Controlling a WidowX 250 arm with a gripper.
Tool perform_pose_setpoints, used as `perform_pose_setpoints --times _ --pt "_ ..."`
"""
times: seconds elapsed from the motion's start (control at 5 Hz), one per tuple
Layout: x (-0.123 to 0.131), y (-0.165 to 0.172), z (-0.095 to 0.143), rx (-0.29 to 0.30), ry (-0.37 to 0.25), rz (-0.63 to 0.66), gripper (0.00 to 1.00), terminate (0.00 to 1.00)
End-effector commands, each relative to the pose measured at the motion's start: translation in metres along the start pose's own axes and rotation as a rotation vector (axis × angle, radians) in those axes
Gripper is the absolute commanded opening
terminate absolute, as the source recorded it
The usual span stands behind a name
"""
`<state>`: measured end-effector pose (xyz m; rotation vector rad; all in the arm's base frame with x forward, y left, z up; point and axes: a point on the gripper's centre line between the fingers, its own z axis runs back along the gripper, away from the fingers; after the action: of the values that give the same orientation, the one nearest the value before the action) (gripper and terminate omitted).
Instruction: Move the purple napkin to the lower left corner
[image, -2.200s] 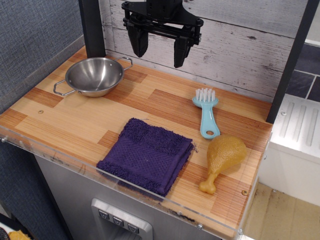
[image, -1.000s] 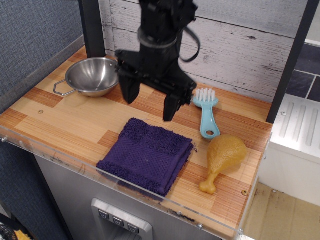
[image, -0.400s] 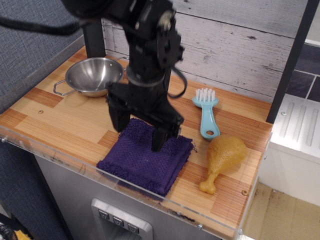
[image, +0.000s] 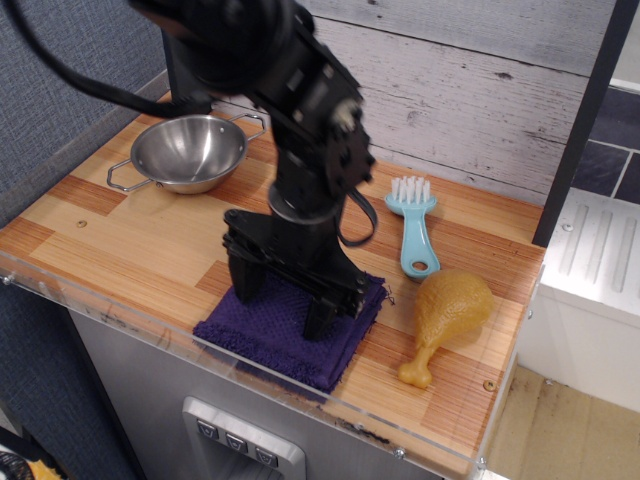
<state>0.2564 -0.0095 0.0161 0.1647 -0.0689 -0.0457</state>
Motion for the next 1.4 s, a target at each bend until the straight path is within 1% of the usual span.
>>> perform_pose_setpoints --times 0.0,0.2,0.4,0.6,0.8,1.0,1.2 --pt "-0.003 -0.001 -0.036 0.034 0.006 -0.011 1.00 0.00" --pt "-0.008 0.037 -0.037 0.045 0.025 0.028 1.00 0.00" --pt "-0.024 0.085 -0.038 0.037 0.057 0.113 1.00 0.00" --pt "-0.048 0.130 -0.036 0.001 0.080 0.195 1.00 0.00" --pt "-0.063 0.180 -0.032 -0.032 0.086 0.210 1.00 0.00" --pt "-0.070 0.213 -0.026 -0.057 0.075 0.246 1.00 0.00" --pt "-0.054 0.225 -0.019 -0.072 0.023 0.204 1.00 0.00"
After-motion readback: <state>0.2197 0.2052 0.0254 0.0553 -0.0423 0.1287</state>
